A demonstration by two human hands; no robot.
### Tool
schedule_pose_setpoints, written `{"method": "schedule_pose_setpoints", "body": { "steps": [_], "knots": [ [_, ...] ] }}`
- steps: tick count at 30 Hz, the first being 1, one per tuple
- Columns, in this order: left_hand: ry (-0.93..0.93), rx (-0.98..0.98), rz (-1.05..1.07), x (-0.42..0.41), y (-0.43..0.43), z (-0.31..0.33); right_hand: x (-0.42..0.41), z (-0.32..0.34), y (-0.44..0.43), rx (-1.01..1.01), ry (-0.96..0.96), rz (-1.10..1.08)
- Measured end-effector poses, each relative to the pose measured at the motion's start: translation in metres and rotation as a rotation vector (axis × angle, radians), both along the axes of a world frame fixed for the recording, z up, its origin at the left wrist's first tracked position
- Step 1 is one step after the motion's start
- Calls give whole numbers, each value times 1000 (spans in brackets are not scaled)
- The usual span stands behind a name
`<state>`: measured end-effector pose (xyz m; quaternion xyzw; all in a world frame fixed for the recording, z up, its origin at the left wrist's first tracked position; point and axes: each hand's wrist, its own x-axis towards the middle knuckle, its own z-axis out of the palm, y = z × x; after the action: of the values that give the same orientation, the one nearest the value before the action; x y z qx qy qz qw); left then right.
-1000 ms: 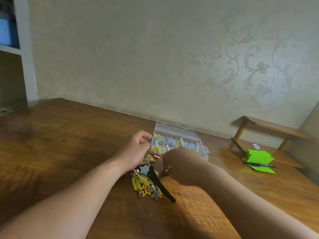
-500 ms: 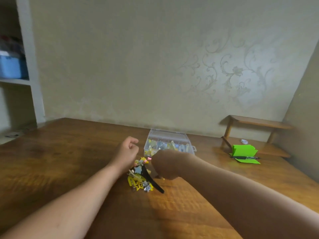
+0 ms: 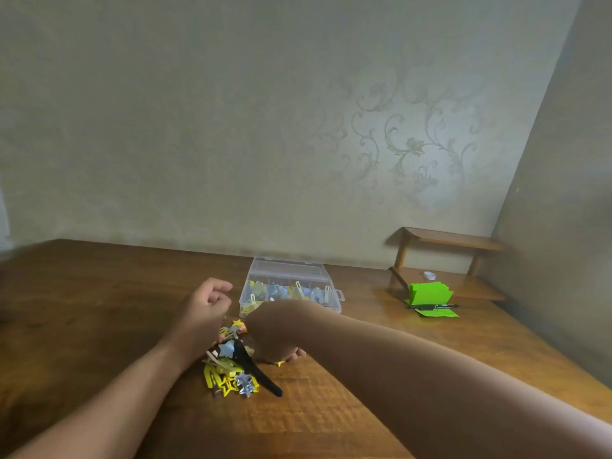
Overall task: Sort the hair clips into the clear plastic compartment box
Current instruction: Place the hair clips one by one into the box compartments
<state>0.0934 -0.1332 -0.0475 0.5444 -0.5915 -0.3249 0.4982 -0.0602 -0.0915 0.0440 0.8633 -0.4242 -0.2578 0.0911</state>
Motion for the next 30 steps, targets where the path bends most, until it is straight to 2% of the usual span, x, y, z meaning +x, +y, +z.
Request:
{"method": "schedule_pose_setpoints", "body": {
  "steps": [7,10,14,18,20,22,23,27,30],
  "knots": [
    [40,0,-25,2,-2,-2,9,-1,12,-28,70,-48],
    [57,4,-13,3,-4,-2,7,-8,10,-27,38,-55],
    [90,-2,23,3,-6,-3,-10,-8,28,-50,-101,-96],
    [45,-38,34,4,-8,-5,-51,-37,82,-189,-375,-158],
    [37,-26,32,4,-7,-6,-63,-63,102,-322,-504,-124],
    [32,-21,41,4,-5,-5,-71,-78,115,-364,-654,-123],
    [33,-20,47,4,-3,-3,-69,-77,121,-322,-691,-121],
    [102,-17,162,9,7,4,-77,-84,145,-247,-671,-68],
    [151,-3,251,15,16,7,-90,-102,160,-403,-648,81]
  ]
}}
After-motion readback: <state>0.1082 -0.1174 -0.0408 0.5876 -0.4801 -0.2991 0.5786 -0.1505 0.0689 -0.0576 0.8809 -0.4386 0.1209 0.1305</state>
